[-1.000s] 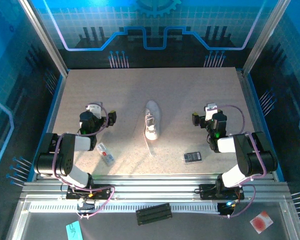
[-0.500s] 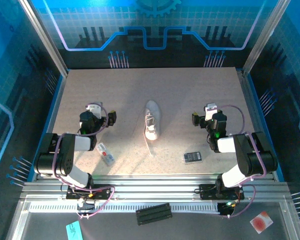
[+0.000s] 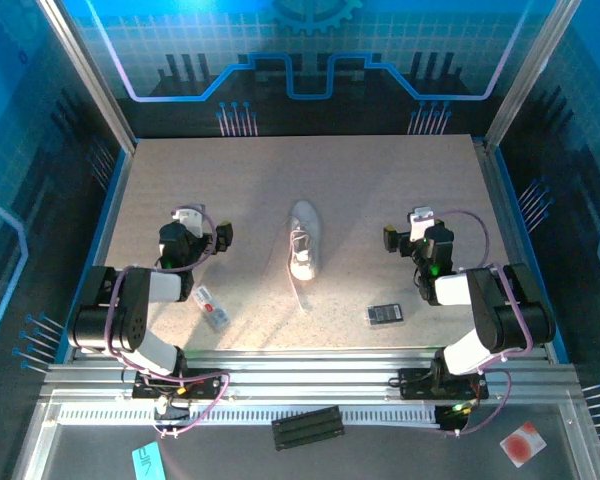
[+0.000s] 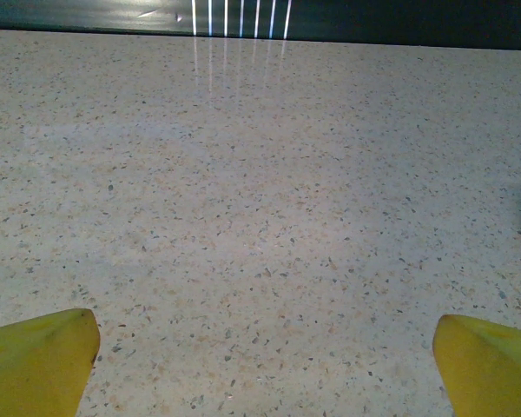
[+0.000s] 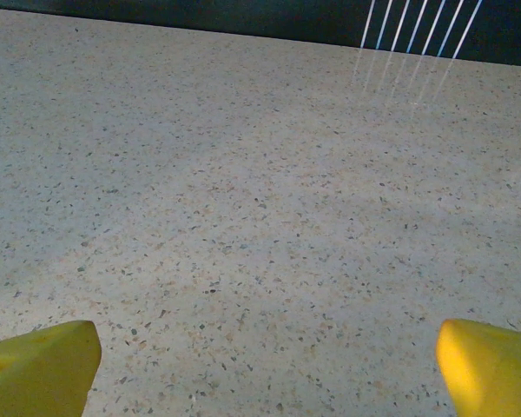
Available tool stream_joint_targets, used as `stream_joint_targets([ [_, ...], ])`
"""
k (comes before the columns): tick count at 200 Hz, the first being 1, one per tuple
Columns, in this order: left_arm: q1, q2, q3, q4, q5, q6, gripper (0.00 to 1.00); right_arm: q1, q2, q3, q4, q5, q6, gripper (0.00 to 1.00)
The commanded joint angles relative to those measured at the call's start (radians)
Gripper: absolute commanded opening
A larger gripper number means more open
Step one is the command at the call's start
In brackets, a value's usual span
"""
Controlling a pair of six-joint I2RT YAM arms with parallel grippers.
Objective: Tie the shoes
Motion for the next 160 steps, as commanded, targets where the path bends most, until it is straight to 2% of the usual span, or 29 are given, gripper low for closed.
stream_joint_targets([
  [1, -0.002, 0.006, -0.006, 0.036, -0.003, -0.019, 0.99, -0.019, -0.005, 0.021, 0.015, -0.004, 0.001, 1.00],
  [31, -0.002, -0.101, 0.018, -0.096, -0.029, -0.027, 0.99, -0.014, -0.114, 0.064, -0.144, -0.014, -0.013, 1.00],
  [50, -0.003, -0.186, 0.083, -0.303, -0.054, -0.057, 0.99, -0.004, -0.194, 0.160, -0.394, -0.010, 0.006, 1.00],
  [69, -0.003, -0.236, 0.165, -0.482, -0.015, -0.131, 0.97, -0.003, -0.209, 0.307, -0.680, -0.027, 0.146, 0.95],
  [99, -0.017, -0.203, 0.276, -0.624, 0.146, -0.311, 0.81, 0.037, -0.113, 0.490, -0.872, -0.152, 0.330, 0.82],
  [122, -0.106, -0.105, 0.386, -0.722, 0.211, -0.380, 0.72, 0.131, 0.026, 0.646, -0.957, -0.253, 0.422, 0.74],
  [139, -0.194, -0.029, 0.480, -0.821, 0.214, -0.383, 0.67, 0.220, 0.114, 0.737, -1.011, -0.285, 0.421, 0.71],
  [160, -0.271, 0.029, 0.530, -0.899, 0.194, -0.402, 0.61, 0.334, 0.201, 0.837, -1.087, -0.283, 0.337, 0.68],
])
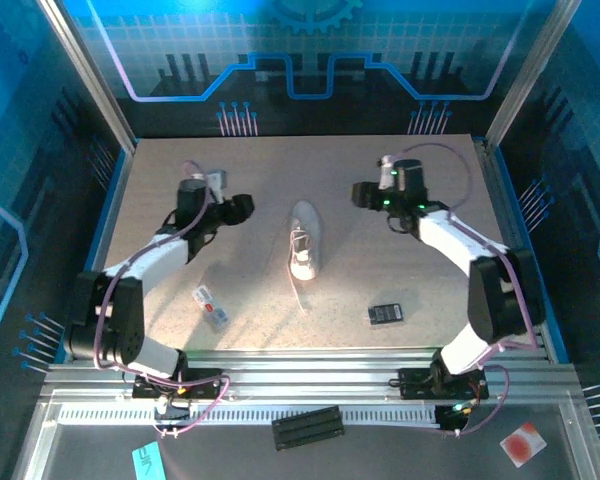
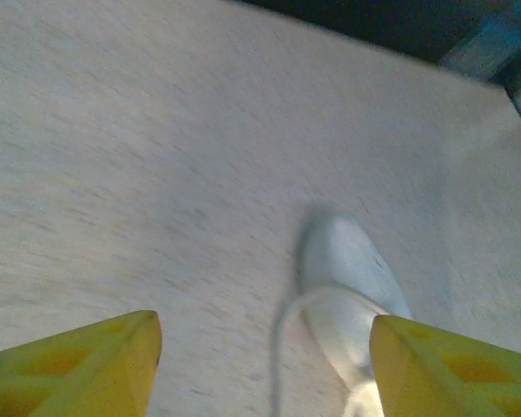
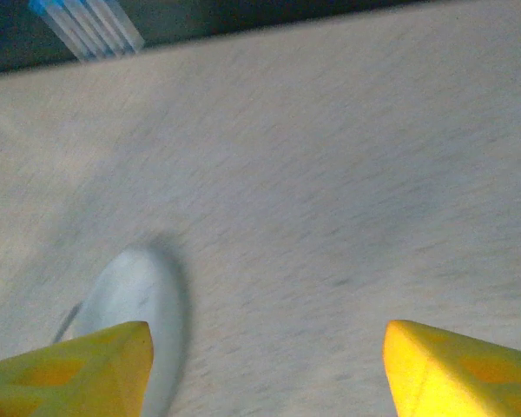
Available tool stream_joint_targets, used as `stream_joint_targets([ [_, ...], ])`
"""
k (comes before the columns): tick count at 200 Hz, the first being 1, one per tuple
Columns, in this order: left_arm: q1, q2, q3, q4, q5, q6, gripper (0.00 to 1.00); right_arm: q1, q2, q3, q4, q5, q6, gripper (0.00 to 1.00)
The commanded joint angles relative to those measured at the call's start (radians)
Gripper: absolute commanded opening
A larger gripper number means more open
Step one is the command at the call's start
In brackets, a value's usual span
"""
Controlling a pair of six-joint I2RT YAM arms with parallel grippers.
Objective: Tie the shoes
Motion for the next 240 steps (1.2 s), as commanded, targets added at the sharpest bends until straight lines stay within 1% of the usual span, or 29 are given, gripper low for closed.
stream_joint_targets([
  [1, -0.085, 0.060, 0.063, -0.194, 0.044, -0.067, 0.61, 0.135, 0.092, 0.111, -0.198, -0.075, -0.028, 0.67],
  [14, -0.108, 0.065, 0.047, -0.201, 0.037, -0.094, 0.59, 0.183, 0.140, 0.179, -0.272, -0.072, -0.077, 0.66],
  [41, -0.138, 0.042, -0.036, -0.165, 0.052, -0.167, 0.51, 0.238, 0.202, 0.269, -0.368, -0.108, -0.144, 0.63],
  [69, -0.206, 0.023, -0.111, -0.129, 0.049, -0.213, 0.42, 0.282, 0.219, 0.302, -0.440, -0.053, -0.218, 0.64],
  [92, -0.257, 0.013, -0.158, -0.099, 0.027, -0.253, 0.41, 0.287, 0.207, 0.296, -0.460, -0.058, -0.252, 0.64],
  [112, -0.261, 0.001, -0.186, -0.088, 0.020, -0.270, 0.41, 0.306, 0.211, 0.293, -0.456, -0.041, -0.309, 0.63],
  [135, -0.276, -0.023, -0.214, -0.113, 0.013, -0.295, 0.40, 0.319, 0.268, 0.359, -0.501, -0.026, -0.338, 0.61],
  [148, -0.315, -0.037, -0.228, -0.152, -0.035, -0.320, 0.40, 0.326, 0.292, 0.388, -0.517, -0.019, -0.345, 0.61],
  [158, -0.349, -0.041, -0.221, -0.196, -0.064, -0.328, 0.41, 0.338, 0.297, 0.409, -0.532, 0.021, -0.352, 0.61],
  [175, -0.383, -0.069, -0.206, -0.294, -0.146, -0.338, 0.42, 0.368, 0.252, 0.405, -0.545, 0.141, -0.352, 0.61],
  [192, -0.373, -0.133, -0.214, -0.357, -0.238, -0.356, 0.43, 0.405, 0.172, 0.372, -0.544, 0.219, -0.347, 0.61],
  [204, -0.334, -0.181, -0.215, -0.404, -0.275, -0.364, 0.44, 0.438, 0.125, 0.359, -0.567, 0.267, -0.327, 0.61],
  [221, -0.242, -0.229, -0.210, -0.455, -0.259, -0.366, 0.45, 0.499, 0.089, 0.365, -0.644, 0.339, -0.249, 0.61],
  [240, -0.156, -0.274, -0.205, -0.486, -0.241, -0.340, 0.45, 0.604, 0.065, 0.347, -0.718, 0.399, -0.115, 0.59],
])
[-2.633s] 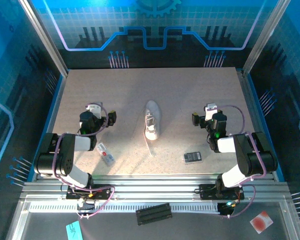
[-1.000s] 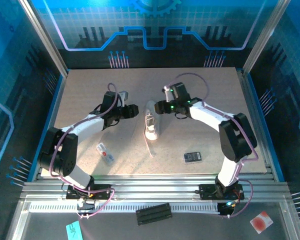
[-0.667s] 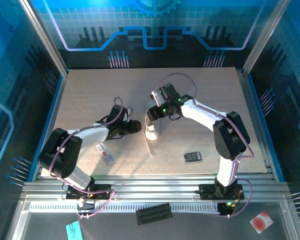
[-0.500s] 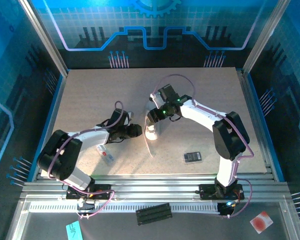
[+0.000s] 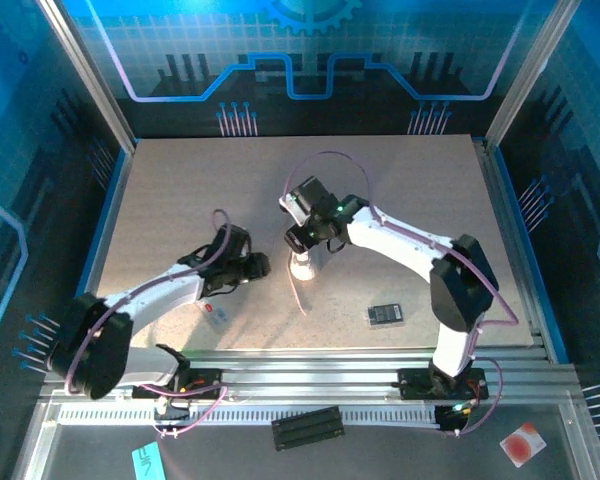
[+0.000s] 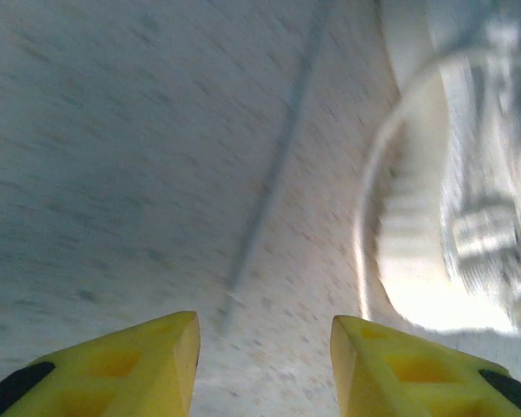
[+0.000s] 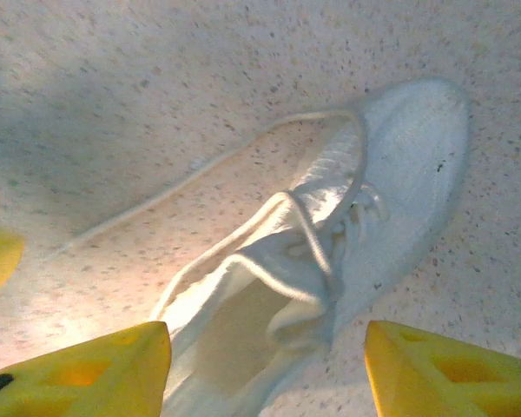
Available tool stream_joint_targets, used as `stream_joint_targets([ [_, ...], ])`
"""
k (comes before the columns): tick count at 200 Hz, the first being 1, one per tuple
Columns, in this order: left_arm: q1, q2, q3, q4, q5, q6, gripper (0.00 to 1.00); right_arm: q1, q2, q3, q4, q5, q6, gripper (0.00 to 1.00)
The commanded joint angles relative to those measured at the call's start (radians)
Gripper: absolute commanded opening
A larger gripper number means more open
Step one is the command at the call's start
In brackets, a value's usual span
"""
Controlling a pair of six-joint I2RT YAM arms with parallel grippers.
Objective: Tie the shoes
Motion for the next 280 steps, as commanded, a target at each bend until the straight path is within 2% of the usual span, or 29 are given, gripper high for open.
stream_joint_targets([
  [1, 0.094, -0.057, 0.009, -0.115, -0.037, 0.005, 0.45, 0.122, -0.064, -0.017, -0.141, 0.131, 0.172, 0.59],
  [8, 0.118, -0.066, 0.012, -0.128, -0.037, 0.014, 0.45, 0.163, -0.069, -0.033, -0.145, 0.128, 0.212, 0.56],
  [25, 0.156, -0.070, 0.015, -0.143, -0.018, 0.033, 0.46, 0.245, -0.063, -0.088, -0.133, 0.084, 0.323, 0.38],
  [40, 0.167, -0.067, 0.013, -0.146, 0.005, 0.038, 0.47, 0.263, -0.035, -0.141, -0.109, 0.036, 0.404, 0.31],
  [73, 0.168, -0.086, -0.016, -0.156, 0.049, 0.035, 0.48, 0.248, 0.002, -0.219, -0.063, 0.015, 0.480, 0.34],
  [105, 0.168, -0.140, -0.041, -0.196, 0.045, 0.052, 0.49, 0.237, 0.054, -0.240, -0.044, 0.018, 0.513, 0.43],
  [147, 0.168, -0.190, -0.040, -0.238, 0.021, 0.070, 0.51, 0.246, 0.155, -0.214, -0.031, -0.011, 0.498, 0.44],
  [170, 0.168, -0.199, -0.037, -0.250, 0.012, 0.073, 0.52, 0.252, 0.199, -0.197, -0.059, 0.007, 0.494, 0.43],
  [184, 0.168, -0.199, -0.035, -0.250, 0.007, 0.076, 0.52, 0.252, 0.206, -0.205, -0.065, 0.004, 0.490, 0.32],
  [192, 0.168, -0.198, -0.034, -0.247, 0.004, 0.076, 0.52, 0.252, 0.195, -0.219, -0.055, -0.009, 0.480, 0.17],
  [207, 0.167, -0.187, -0.025, -0.239, 0.003, 0.079, 0.52, 0.252, 0.155, -0.244, -0.027, -0.042, 0.454, 0.00],
  [250, 0.168, -0.111, 0.040, -0.158, 0.042, 0.171, 0.55, 0.242, -0.122, -0.216, -0.011, -0.028, 0.379, 0.00],
  [280, 0.167, 0.023, 0.152, -0.104, 0.101, 0.275, 0.57, 0.166, -0.274, -0.182, -0.007, -0.021, 0.348, 0.00],
])
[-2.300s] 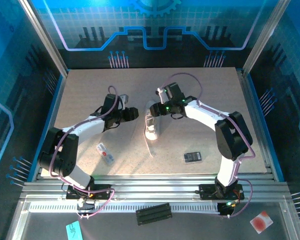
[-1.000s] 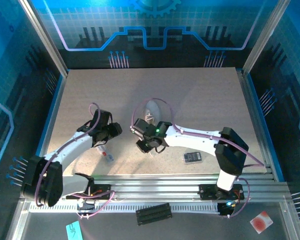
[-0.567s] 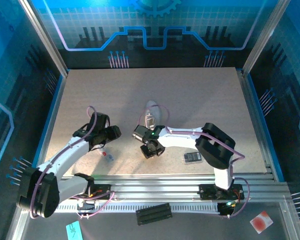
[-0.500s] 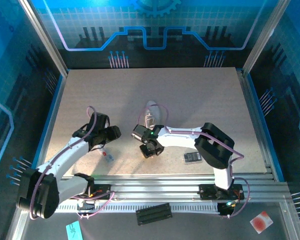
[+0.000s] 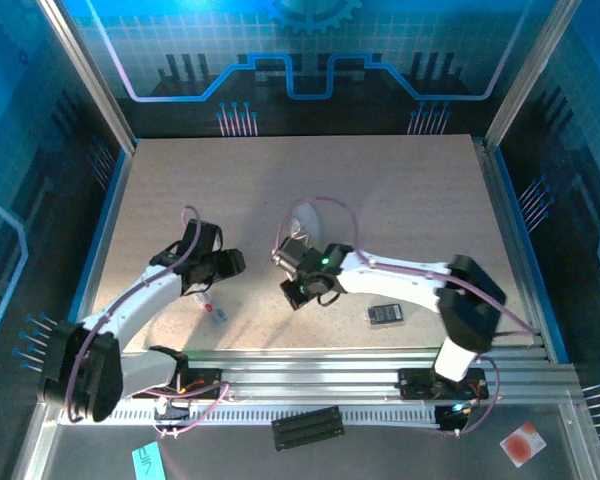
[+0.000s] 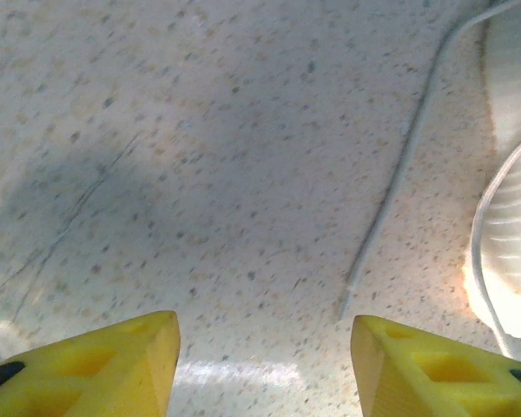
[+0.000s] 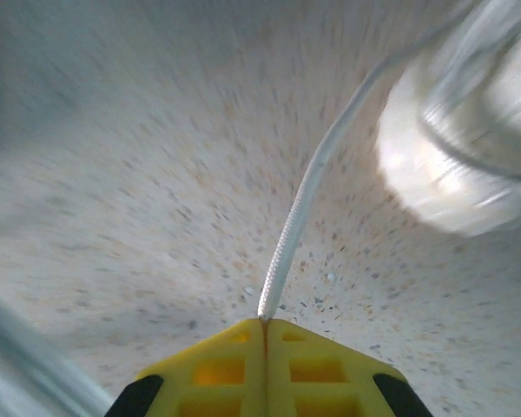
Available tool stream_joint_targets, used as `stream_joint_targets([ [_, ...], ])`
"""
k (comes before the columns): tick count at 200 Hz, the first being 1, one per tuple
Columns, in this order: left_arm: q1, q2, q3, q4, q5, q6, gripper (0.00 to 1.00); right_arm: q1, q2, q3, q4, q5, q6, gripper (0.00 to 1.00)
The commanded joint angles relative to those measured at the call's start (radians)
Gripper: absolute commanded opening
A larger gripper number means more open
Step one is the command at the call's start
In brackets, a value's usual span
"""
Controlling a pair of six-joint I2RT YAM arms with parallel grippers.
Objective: Tie the shoes
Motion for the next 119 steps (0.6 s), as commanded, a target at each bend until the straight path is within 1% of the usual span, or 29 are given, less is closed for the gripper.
stream_joint_targets([
  [1, 0.007, 0.099, 0.116, 0.082, 0.065, 0.121, 0.57, -0.070, -0.138, 0.052, 0.010, 0.008, -0.046, 0.00],
  [19, 0.004, 0.198, 0.199, 0.095, 0.107, 0.160, 0.57, -0.150, -0.198, 0.054, 0.023, -0.037, -0.064, 0.00],
  [42, -0.019, 0.309, 0.298, 0.123, 0.140, 0.206, 0.57, -0.261, -0.233, 0.066, 0.021, -0.074, -0.092, 0.00],
  [71, -0.066, 0.434, 0.417, 0.080, 0.086, 0.283, 0.57, -0.436, -0.245, 0.062, 0.018, -0.103, -0.125, 0.00],
  [99, -0.090, 0.552, 0.502, -0.023, 0.037, 0.298, 0.56, -0.598, -0.238, 0.058, 0.018, -0.116, -0.153, 0.00],
  [119, -0.102, 0.578, 0.507, -0.042, 0.023, 0.289, 0.56, -0.691, -0.219, 0.067, 0.008, -0.131, -0.160, 0.00],
])
